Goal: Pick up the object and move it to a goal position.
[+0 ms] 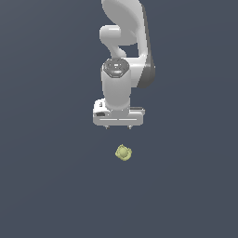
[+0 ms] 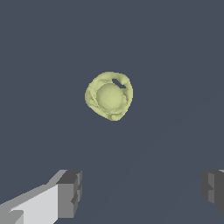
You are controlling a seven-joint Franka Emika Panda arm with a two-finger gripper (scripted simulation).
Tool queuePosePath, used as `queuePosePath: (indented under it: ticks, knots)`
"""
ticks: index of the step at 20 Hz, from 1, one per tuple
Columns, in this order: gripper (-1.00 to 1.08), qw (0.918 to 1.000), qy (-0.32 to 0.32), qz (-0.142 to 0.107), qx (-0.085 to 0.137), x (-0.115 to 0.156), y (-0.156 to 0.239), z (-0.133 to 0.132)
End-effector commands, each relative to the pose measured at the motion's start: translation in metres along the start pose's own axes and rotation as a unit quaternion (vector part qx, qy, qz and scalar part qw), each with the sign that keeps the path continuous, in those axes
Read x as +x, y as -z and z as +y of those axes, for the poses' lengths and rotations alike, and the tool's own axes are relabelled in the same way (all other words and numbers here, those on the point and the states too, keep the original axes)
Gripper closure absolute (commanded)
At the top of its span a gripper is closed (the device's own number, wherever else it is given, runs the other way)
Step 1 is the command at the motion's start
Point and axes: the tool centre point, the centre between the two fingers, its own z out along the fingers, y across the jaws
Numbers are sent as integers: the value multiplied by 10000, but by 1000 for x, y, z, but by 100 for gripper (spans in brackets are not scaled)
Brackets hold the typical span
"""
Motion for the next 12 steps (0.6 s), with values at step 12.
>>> queuePosePath:
  ticks: [12]
  knots:
    - [-92, 9999, -143, -17, 90, -2, -6, -12]
